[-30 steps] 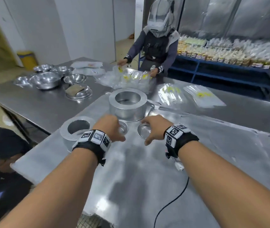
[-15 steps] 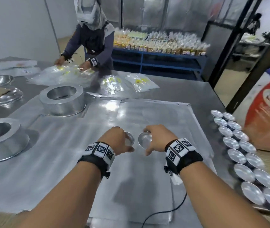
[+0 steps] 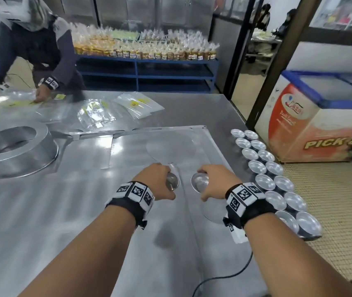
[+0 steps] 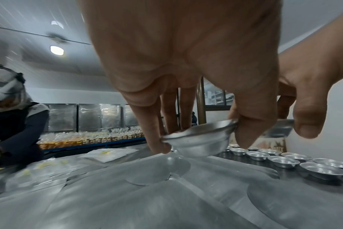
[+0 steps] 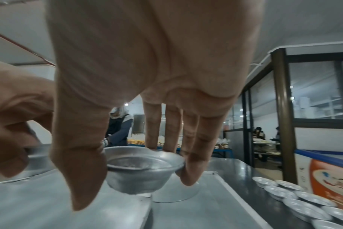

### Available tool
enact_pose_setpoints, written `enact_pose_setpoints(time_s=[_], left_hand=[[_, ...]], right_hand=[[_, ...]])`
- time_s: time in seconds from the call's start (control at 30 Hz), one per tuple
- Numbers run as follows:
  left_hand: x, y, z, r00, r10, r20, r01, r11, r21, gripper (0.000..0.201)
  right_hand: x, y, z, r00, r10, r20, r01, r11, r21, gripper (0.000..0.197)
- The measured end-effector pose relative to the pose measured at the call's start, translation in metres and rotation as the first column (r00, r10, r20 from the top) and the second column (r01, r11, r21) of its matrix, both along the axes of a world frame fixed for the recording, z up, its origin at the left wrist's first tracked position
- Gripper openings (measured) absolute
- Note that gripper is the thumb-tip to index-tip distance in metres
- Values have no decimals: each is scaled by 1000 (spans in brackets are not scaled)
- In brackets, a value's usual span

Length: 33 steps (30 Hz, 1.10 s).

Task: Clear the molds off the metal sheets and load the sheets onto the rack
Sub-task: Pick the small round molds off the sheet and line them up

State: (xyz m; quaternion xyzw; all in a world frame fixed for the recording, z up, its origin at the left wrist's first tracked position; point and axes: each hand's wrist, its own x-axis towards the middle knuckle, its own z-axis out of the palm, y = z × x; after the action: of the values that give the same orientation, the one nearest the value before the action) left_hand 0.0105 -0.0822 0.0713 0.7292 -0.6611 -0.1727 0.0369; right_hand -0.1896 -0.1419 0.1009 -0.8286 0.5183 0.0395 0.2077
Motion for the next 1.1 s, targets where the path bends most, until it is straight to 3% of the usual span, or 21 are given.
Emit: enact_pose_setpoints(time_s=[0.2,0.37,0.6,0.73,0.93,1.1], left_hand=[[-24,-48,13,995,-85,-43,85,996,-11,45],[-58,-114,17,994,-110,-15,110,994,-17,44],[-116,-262,7,983,-168,78,165,985,42,43],[-144,-350,-9,975,-203,92,205,979,-17,62],[-162,-451,-36,993,-113,-47,108,990,-86,62],[-168,-522,-63,987,-9,-160,-5,996,-87,59]], right_hand=[[-32,-41,6,997,-78,-14,77,997,-19,84],[-57,-106,8,997,-68,-47,67,998,-17,84],[-106,-244,4,992,-94,-80,93,995,-20,76],[-128,-333,-3,991,-97,-89,95,995,-29,73],[-152,-450,-25,990,-119,-72,118,993,-10,83],[-153,-523,-53,990,-129,-65,129,992,3,76]])
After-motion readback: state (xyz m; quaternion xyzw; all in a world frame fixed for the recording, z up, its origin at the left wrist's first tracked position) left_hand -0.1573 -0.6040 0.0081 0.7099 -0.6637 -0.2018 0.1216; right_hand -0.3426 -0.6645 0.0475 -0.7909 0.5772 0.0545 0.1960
